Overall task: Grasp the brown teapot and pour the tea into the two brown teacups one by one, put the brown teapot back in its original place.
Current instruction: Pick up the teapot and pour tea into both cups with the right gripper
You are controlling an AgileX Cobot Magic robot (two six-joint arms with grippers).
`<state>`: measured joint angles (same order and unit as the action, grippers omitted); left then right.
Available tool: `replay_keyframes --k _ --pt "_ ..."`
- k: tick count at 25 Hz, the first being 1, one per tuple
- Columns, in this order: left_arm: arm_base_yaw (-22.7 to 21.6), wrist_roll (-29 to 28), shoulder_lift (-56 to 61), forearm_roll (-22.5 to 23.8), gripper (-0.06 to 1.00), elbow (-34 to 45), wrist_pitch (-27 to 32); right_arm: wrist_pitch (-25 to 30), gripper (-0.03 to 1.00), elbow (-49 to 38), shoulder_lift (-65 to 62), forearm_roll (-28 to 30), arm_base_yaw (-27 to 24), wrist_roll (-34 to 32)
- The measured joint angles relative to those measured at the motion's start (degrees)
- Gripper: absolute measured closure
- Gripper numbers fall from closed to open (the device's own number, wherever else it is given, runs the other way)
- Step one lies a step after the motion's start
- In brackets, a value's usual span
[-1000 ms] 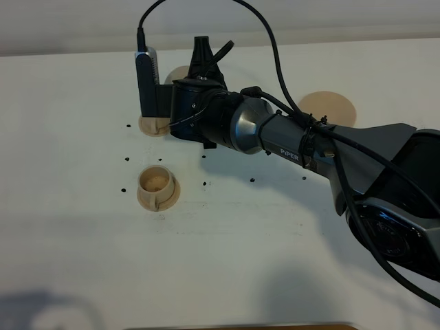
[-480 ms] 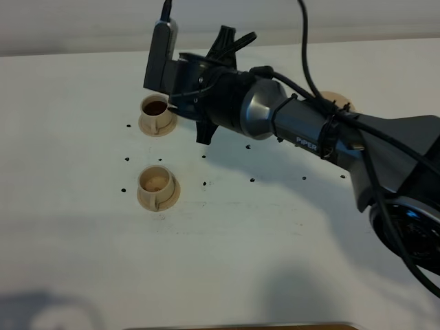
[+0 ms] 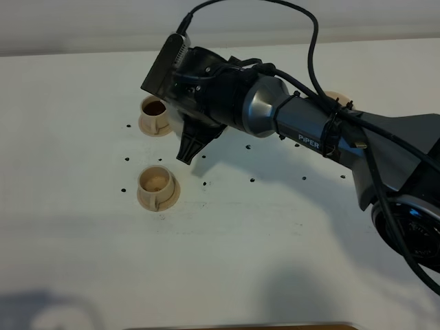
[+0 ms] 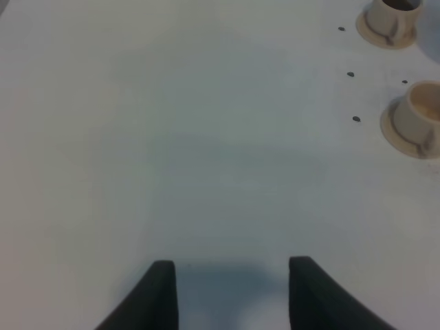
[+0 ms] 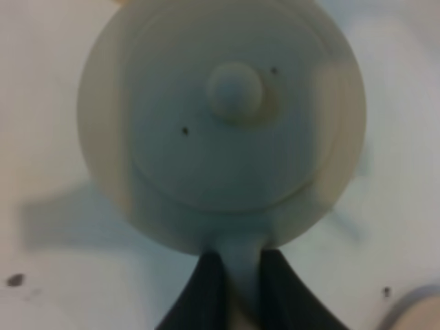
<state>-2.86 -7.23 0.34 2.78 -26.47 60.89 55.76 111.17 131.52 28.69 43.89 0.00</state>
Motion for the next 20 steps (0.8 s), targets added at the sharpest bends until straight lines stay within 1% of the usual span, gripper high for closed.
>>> replay_keyframes --k 5,8,14,20 --pt "0.0 0.0 0.0 0.0 0.5 0.0 0.0 -0.06 0.88 0.0 0.0 -7.03 -2.11 0.0" --pt "0.0 0.0 0.0 0.0 0.5 0.0 0.0 -0.13 0.88 0.0 0.0 -9.92 -3.26 0.0" --pt "0.0 0.0 0.0 0.0 0.5 0.0 0.0 -1.65 0.88 0.17 0.57 -13.83 -4.46 1.05" --pt "0.0 0.0 0.0 0.0 0.5 0.0 0.0 -3.19 0.88 0.16 3.44 -15.08 -5.13 1.21"
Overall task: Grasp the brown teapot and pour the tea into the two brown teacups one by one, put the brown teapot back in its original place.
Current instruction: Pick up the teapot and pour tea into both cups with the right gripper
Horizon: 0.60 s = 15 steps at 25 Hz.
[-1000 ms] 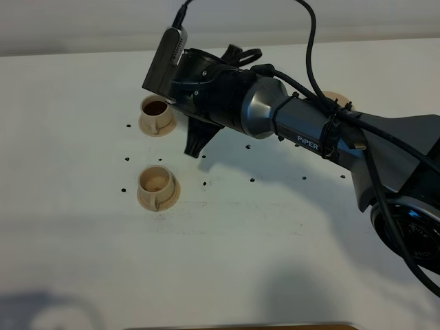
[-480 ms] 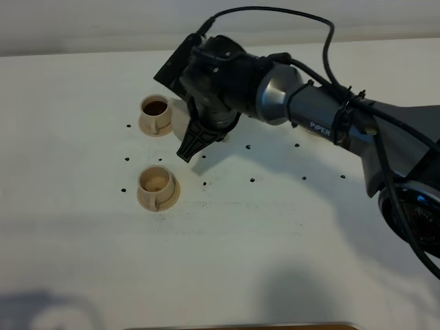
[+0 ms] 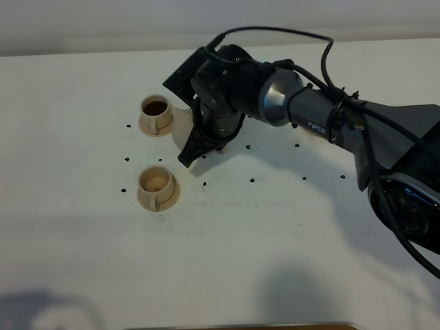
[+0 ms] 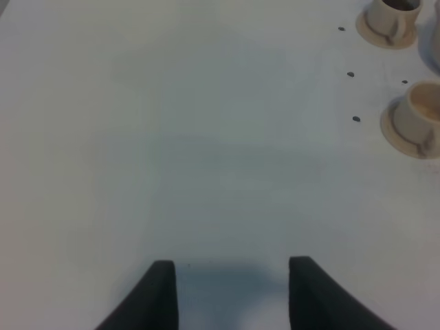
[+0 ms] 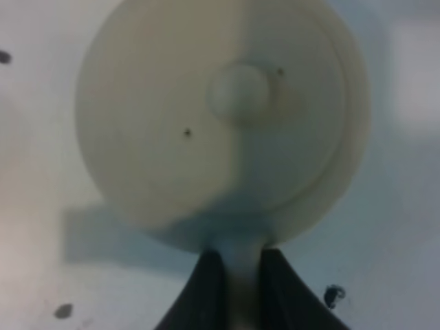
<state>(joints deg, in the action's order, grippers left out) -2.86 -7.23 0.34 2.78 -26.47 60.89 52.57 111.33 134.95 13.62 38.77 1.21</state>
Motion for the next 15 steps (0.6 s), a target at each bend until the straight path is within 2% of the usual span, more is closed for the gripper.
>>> replay_keyframes --k 6,15 --pt "0.0 -0.06 0.0 0.0 0.5 0.0 0.0 -0.12 0.88 0.0 -0.31 0.0 -0.02 0.89" --pt "0.0 0.0 0.0 0.0 0.5 0.0 0.0 8.24 0.88 0.0 -7.72 5.89 2.38 2.59"
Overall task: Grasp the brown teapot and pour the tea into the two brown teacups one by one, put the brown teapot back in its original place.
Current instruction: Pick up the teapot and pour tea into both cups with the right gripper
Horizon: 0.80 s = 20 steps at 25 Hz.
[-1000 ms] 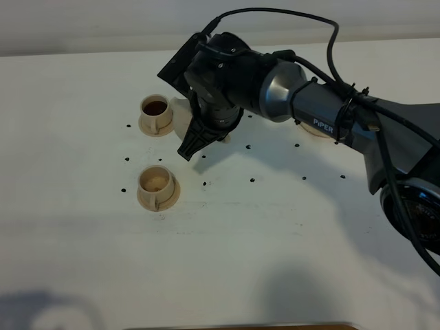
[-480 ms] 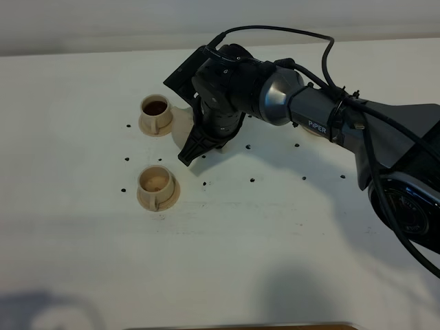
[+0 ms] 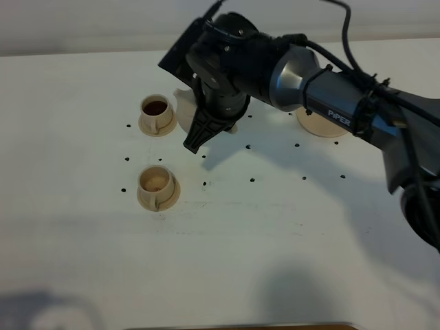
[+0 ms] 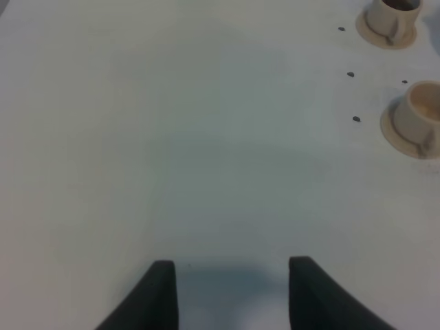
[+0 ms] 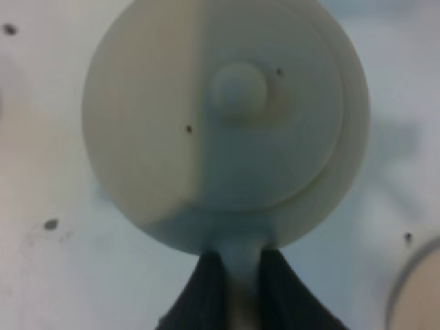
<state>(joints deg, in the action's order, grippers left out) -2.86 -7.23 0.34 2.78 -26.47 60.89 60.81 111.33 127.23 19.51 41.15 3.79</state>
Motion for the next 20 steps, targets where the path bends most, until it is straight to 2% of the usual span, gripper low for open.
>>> replay_keyframes --k 9,20 --pt "0.0 0.0 0.0 0.0 0.5 0.0 0.0 4.55 0.88 -0.07 -1.47 4.63 4.87 2.53" --pt "0.0 0.0 0.0 0.0 0.5 0.0 0.0 -1.62 0.88 -13.69 -7.6 8.85 5.82 2.82"
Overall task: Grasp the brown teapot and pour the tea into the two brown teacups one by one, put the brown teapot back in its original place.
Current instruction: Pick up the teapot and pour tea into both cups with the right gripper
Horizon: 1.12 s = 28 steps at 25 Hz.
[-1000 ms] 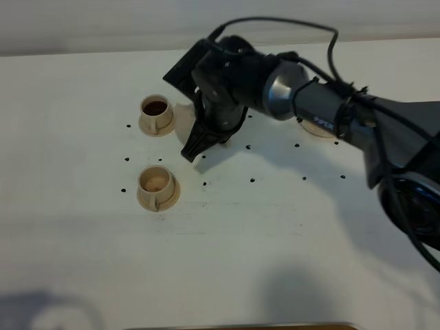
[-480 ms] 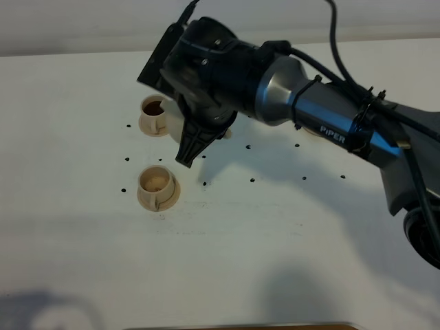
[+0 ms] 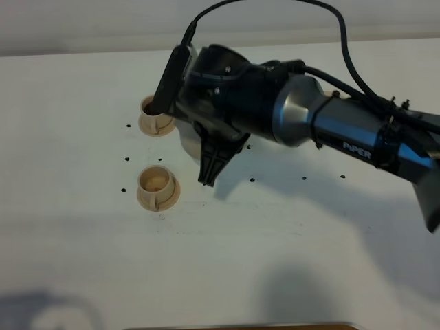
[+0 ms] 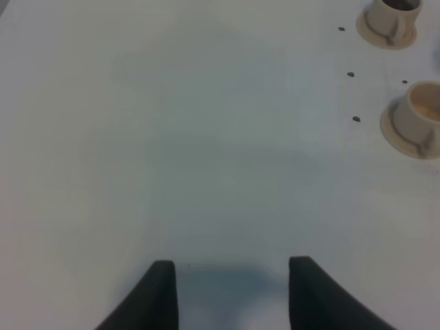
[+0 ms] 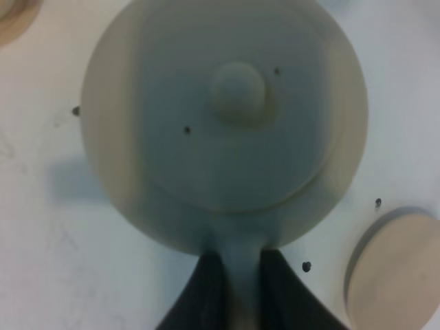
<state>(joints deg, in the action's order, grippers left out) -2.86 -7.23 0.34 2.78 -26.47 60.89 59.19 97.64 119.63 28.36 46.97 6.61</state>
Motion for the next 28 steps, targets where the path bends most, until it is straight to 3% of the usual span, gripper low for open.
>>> replay_keyframes --k 15,28 --pt "0.0 0.0 0.0 0.0 0.5 0.0 0.0 -8.81 0.88 -12.97 -3.89 8.46 5.15 -5.48" --pt "0.0 0.0 0.0 0.0 0.5 0.0 0.0 -9.53 0.88 -15.01 -4.26 18.03 8.07 -9.27"
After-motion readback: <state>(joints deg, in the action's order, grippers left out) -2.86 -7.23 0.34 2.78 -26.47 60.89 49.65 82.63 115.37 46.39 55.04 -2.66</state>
